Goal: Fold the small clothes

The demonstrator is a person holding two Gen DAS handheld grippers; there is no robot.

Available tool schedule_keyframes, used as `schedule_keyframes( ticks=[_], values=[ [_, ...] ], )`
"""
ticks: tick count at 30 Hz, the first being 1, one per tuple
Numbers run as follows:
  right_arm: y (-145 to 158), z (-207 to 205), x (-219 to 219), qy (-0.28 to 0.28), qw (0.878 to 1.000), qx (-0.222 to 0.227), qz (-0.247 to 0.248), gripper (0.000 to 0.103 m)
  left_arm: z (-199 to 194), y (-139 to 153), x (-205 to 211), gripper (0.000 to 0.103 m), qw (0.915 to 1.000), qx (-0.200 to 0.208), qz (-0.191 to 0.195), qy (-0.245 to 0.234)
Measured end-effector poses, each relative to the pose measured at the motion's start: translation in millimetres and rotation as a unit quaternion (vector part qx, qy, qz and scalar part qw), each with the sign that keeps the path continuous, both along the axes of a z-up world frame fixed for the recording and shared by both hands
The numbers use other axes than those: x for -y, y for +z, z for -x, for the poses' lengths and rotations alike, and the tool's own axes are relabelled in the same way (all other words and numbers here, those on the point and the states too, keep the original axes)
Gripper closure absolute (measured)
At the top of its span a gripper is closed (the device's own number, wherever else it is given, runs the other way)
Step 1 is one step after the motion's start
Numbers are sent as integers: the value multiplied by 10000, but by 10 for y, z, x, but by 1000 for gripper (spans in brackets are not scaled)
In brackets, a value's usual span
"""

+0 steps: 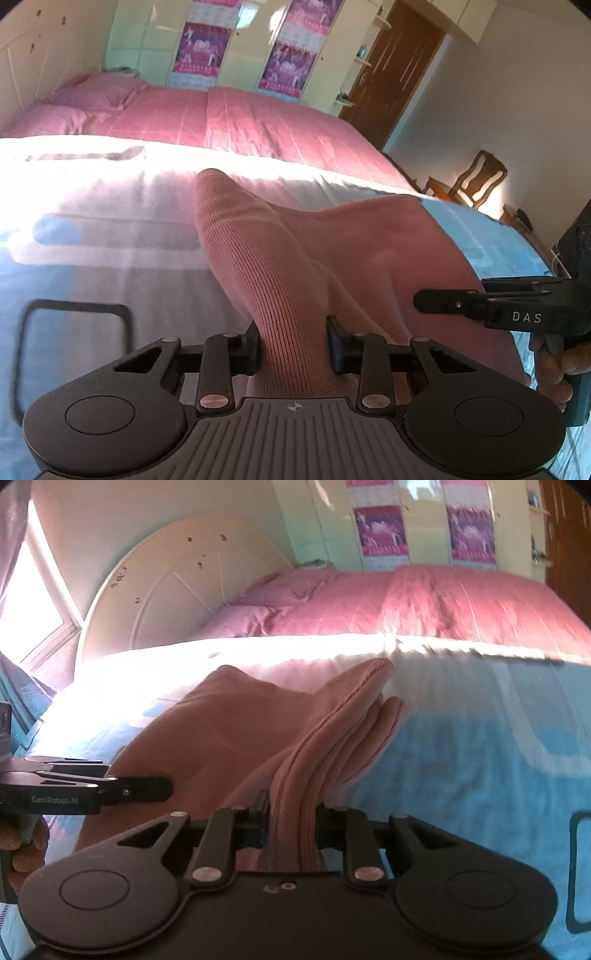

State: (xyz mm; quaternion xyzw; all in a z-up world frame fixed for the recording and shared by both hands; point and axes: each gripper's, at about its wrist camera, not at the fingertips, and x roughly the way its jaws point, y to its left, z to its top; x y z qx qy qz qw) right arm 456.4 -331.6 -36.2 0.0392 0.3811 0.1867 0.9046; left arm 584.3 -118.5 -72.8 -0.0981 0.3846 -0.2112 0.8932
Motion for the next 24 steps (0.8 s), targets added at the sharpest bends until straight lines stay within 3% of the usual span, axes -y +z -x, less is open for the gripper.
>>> schedule_keyframes(
  ticks=[12,18,22,23,24],
  values=[
    [166,-98,-1420,623,9975,335,-41,83,266,230,-1587,69,9977,162,-154,634],
    [2,-131,-2037,895,9956,180,-210,83,433,59,-2345,69,9964,62,-201,818],
    [-215,-113,-2155,886,9952,-99,-392,83,469,-215,-2639,68,9963,-120,-190,827],
    [-298,-117,-2154,821,9958,-189,-358,83,460,-312,-2686,57,9956,-206,-232,886],
    [-397,-154,-2131,727,9963,-312,-339,83,464,-406,-2708,36,9944,-237,-339,970]
  ],
)
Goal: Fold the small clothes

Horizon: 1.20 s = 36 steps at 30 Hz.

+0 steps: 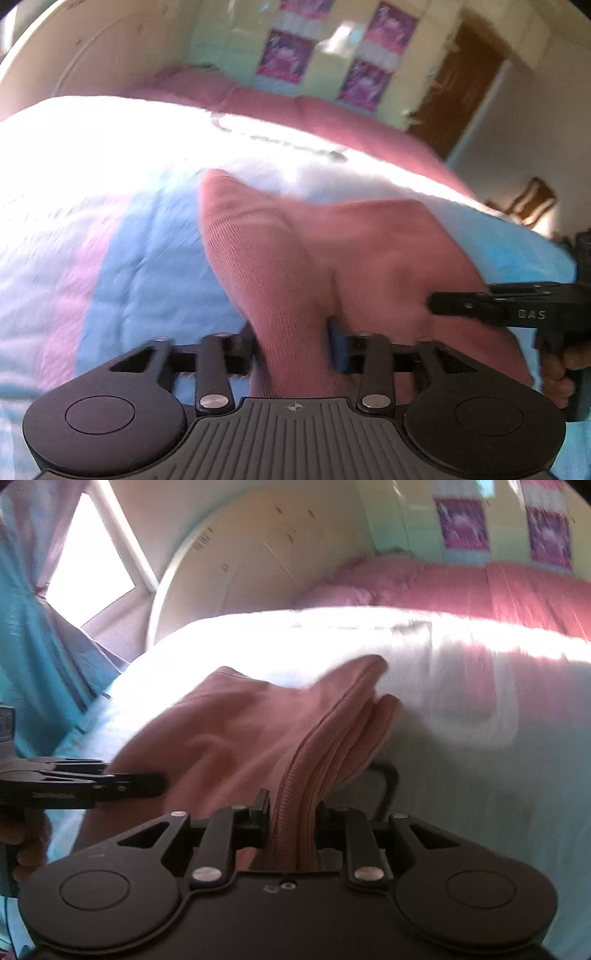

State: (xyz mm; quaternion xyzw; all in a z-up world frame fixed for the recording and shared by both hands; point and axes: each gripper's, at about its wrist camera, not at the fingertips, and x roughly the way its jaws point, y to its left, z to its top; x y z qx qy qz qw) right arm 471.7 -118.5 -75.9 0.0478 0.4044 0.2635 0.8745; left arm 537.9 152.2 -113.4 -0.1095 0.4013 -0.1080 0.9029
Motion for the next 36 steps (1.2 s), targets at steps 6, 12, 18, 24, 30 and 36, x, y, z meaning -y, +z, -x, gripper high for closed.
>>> schedule_keyframes(
  ticks=[6,12,18,24,30,36],
  values=[
    [-354,-21,276,-649,9965,-388,-343,84,71,-311,-155,26,9986,-29,340,407],
    [-252,-7,138,-733,9970,-251,67,68,149,-35,-76,26,9986,408,-39,325],
    [142,-63,-43,-582,9951,601,526,81,-135,226,3,51,9967,787,-154,-156],
    [-134,-537,-281,-546,9885,404,1353,103,-526,-1,263,66,9969,256,-634,-399],
    [-155,-547,-238,-641,9855,369,1525,103,-387,103,359,66,9945,406,-830,-490],
    [61,4,-277,-203,9880,667,1379,100,221,354,402,66,9907,771,-896,-674]
  ],
)
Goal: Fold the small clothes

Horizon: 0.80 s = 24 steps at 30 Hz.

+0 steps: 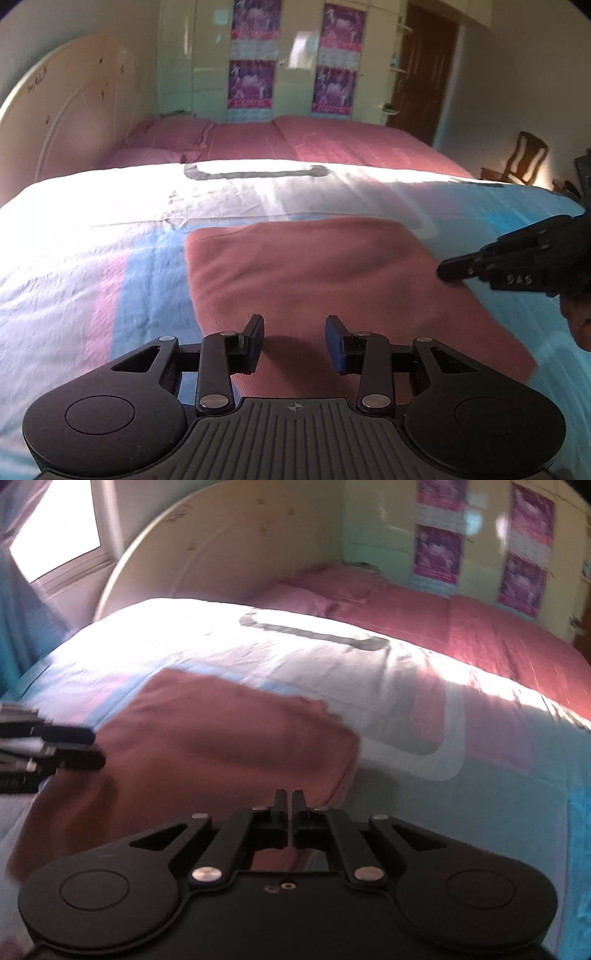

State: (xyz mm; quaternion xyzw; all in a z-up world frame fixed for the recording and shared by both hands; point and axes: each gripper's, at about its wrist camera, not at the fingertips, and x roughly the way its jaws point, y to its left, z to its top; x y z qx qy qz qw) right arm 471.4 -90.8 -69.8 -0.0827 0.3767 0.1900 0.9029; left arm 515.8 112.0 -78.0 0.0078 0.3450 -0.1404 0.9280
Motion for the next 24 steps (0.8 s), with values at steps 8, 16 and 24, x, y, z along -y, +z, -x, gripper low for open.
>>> schedule_keyframes(
  ticks=[8,16,24],
  values=[
    [-245,109,84,-184,9988,-214,397,103,196,-193,12,71,9998,-50,9,174],
    [-121,247,147,-271,9979,-123,581,98,482,-32,82,71,9990,6,-200,399],
    [39,721,107,139,9999,70,12,96,899,64,115,71,9979,-43,-197,619]
  ],
)
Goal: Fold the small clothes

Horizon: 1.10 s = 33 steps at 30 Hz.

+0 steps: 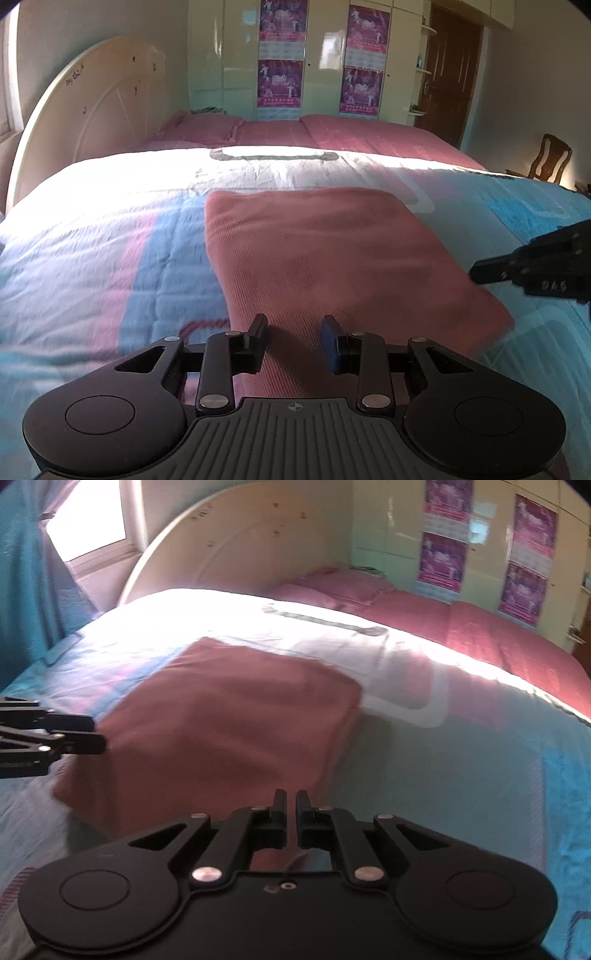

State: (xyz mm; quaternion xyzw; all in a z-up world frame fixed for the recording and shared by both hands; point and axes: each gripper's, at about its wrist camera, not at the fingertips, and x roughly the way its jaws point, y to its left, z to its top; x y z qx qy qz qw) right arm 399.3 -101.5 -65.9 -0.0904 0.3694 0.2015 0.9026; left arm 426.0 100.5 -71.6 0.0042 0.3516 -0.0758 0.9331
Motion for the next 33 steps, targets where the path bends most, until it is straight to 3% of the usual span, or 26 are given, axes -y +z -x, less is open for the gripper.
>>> schedule_keyframes(
  ticks=[6,10,17,20,22,29,31,32,33],
  values=[
    [-247,72,-92,-9,9991,-229,354,102,231,-124,-13,71,9996,-247,-105,76],
    [-354,137,-31,-87,9987,-338,360,102,350,-307,-54,71,9987,-449,-90,234],
    [-437,108,-19,-217,9990,-319,242,103,375,-387,-30,71,9982,-436,-161,386],
    [-359,148,-31,-305,9987,-329,233,103,469,-279,22,71,9981,-343,-158,481],
    [-201,276,29,-395,9991,-142,-8,91,557,-136,49,71,9984,-198,-140,503],
    [244,998,296,-487,9979,229,-356,91,1211,314,257,71,9977,283,37,622],
    [336,1246,365,-548,9970,286,-455,89,1409,429,292,60,9965,387,161,726],
    [375,1369,397,-577,9965,323,-506,89,1513,478,322,32,9957,463,184,782],
    [417,1506,434,-611,9959,359,-559,86,1627,522,373,15,9945,573,157,863]
  ],
)
